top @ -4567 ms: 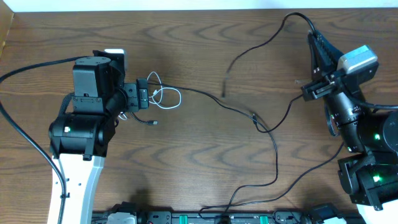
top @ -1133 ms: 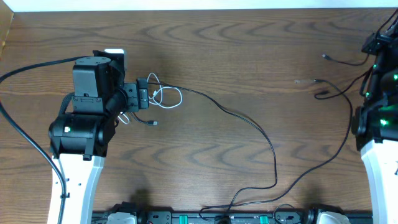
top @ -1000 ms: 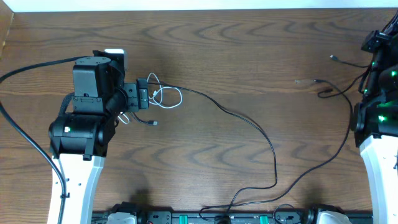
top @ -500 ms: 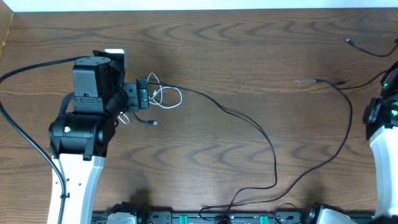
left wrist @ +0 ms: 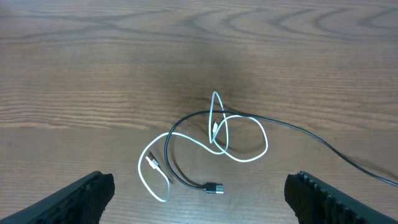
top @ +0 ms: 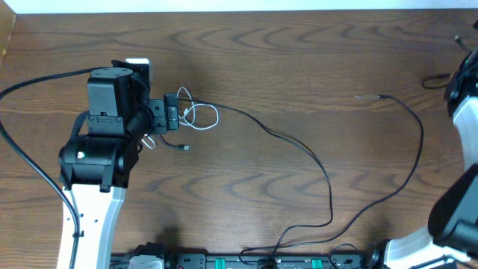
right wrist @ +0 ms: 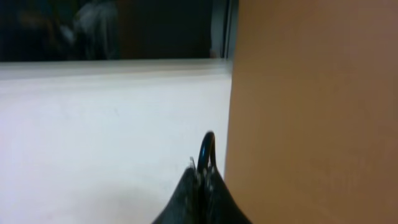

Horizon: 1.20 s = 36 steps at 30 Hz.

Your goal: Untangle cables

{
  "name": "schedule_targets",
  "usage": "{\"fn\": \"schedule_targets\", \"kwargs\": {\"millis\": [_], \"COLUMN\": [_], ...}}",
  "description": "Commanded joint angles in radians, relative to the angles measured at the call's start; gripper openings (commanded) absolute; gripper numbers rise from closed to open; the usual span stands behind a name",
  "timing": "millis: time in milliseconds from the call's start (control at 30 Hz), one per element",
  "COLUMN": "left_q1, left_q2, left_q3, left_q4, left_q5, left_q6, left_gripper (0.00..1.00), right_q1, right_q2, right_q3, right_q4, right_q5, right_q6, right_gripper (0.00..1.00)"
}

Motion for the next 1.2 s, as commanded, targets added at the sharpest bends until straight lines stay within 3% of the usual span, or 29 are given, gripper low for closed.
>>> {"fn": "schedule_targets", "kwargs": {"millis": [0,533,567,600,667,700,733,1167], "left_q1": [0.001,0.001,0.001,0.001,0.001,0.001,0.001,0.001], "left_q2": [0.002,0.002,0.002,0.002,0.002,0.002,0.002,0.002], "left_q3": [0.009,0.009,0.009,0.009,0.009,0.009,0.009,0.009], "left_q4": [0.0,0.0,0.0,0.0,0.0,0.0,0.0,0.0], "left_q5": [0.002,0.002,0.002,0.002,0.002,0.002,0.002,0.002], "left_q6": [0.006,0.006,0.006,0.006,0.006,0.006,0.006,0.006], "left_gripper": [0.93,0.92,0.92,0.93,0.93,0.93,0.92,0.93], "right_q1": [-0.029,-0.121,-0.126,-0.13,-0.136,-0.138,-0.138,-0.111], "right_q2": [0.109,0.22,0.22,0.22,0.22,0.219,0.219,0.151], "right_q3": [0.119,0.162,0.162,0.162,0.162,0.162,0.162,0.162], "right_q4": [-0.098,-0.474,-0.508,-0.535,-0.587,-0.61,-0.628,-1.013], "right_q5": [0.027,0.0,-0.017,-0.035,-0.084,-0.108,-0.126,-0.266], "right_q6": [-0.022,0.025,0.025,0.025,0.025,0.025,0.025,0.025], "right_gripper": [0.01,0.01,0.06,0.18,0.52,0.89,0.99,0.99]}}
